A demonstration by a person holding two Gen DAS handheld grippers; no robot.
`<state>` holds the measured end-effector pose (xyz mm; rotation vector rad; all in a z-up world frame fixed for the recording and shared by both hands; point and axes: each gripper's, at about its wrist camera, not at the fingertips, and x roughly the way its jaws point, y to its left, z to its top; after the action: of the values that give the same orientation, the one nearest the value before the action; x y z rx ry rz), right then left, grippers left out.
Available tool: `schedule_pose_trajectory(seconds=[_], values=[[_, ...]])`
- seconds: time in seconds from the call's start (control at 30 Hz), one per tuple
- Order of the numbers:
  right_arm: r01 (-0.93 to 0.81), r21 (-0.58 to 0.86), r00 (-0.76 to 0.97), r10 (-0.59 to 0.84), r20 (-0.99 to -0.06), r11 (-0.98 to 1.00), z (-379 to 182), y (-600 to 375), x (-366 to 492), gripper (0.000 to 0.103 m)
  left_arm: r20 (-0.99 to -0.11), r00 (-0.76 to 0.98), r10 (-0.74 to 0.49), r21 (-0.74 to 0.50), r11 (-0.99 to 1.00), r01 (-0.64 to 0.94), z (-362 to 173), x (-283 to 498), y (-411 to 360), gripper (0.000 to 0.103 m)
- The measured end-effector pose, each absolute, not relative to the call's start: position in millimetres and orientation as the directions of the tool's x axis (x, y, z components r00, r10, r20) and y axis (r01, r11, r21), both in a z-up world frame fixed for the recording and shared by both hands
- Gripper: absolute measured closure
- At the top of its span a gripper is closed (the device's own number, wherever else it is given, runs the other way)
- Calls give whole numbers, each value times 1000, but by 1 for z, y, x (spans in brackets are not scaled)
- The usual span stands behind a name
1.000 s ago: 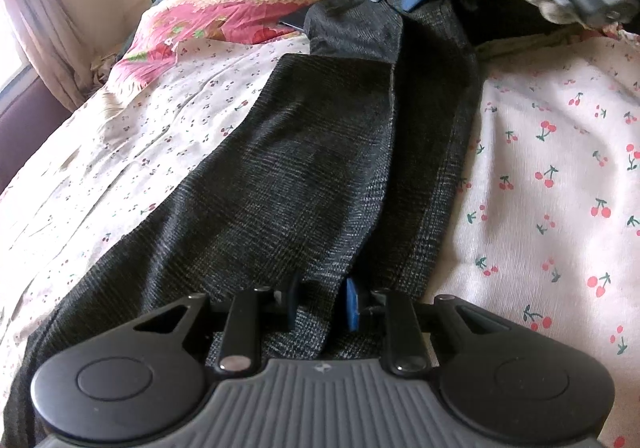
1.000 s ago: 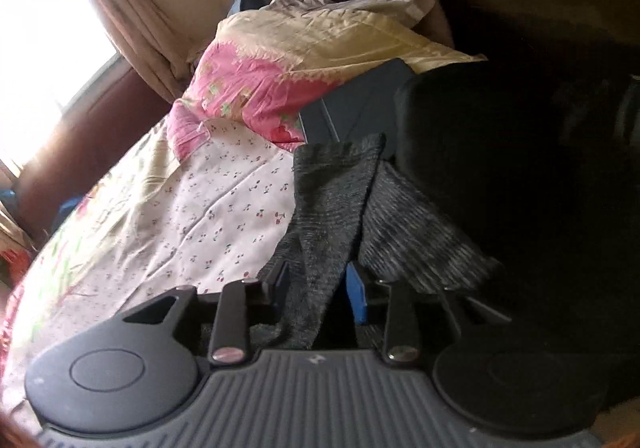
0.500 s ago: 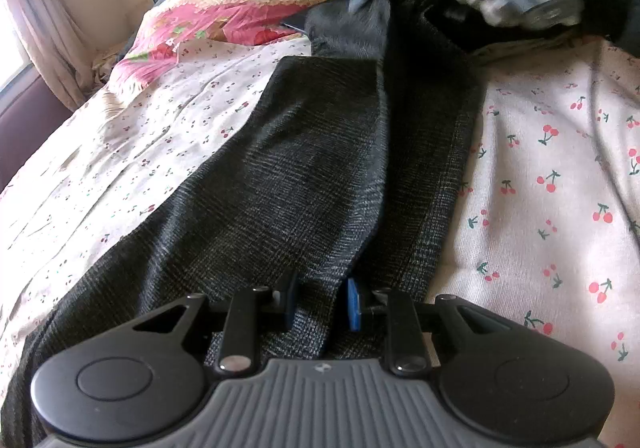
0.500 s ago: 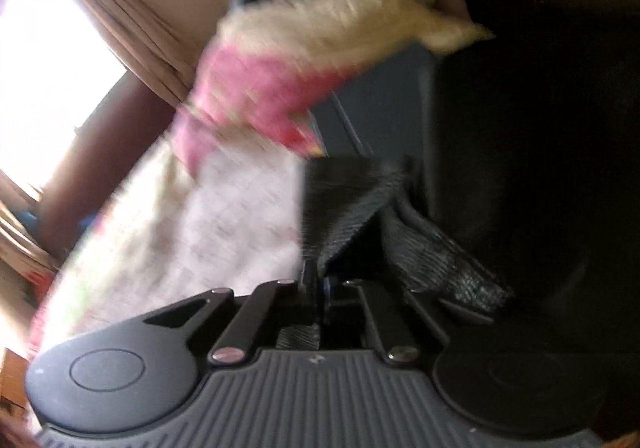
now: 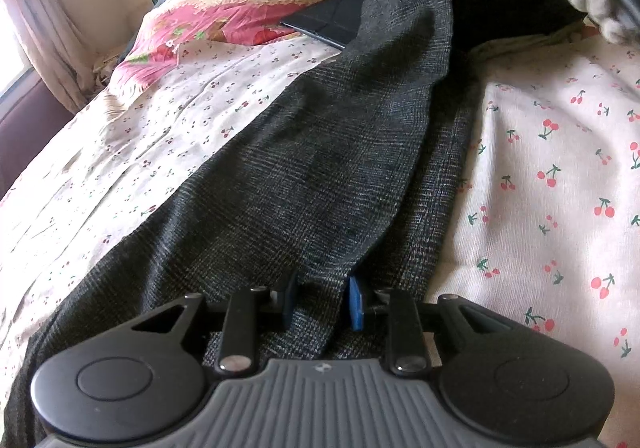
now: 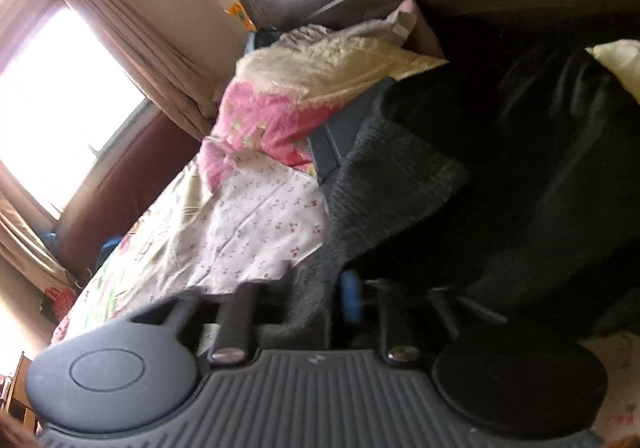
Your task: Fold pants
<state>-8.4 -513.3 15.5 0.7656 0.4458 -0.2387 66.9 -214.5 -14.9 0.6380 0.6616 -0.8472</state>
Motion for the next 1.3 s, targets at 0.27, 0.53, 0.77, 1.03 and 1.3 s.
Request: schedule_pose_trajectory(seconds=[0.27, 0.53, 0.77, 1.03, 1.3], values=[[370, 595, 824, 43, -565, 714, -9, -490, -6, 52, -734, 499, -460, 233, 519, 822, -13, 66, -209, 58], [406, 674, 830, 60, -555, 617, -55, -511, 39, 46, -732, 493, -470, 196, 548, 813, -11, 68, -202, 56], [405, 567, 809, 6, -587, 717, -35, -507, 28, 50, -715, 521, -466, 266, 507, 820, -10, 55, -195, 56], [348, 562, 821, 46, -570, 751, -15, -500, 39, 97, -722, 552, -417, 308, 522, 796, -14, 56, -204, 79], [253, 680, 888, 115, -446, 688, 21, -521, 11, 98, -703, 511, -494, 208, 545, 812, 23, 37, -185, 83]])
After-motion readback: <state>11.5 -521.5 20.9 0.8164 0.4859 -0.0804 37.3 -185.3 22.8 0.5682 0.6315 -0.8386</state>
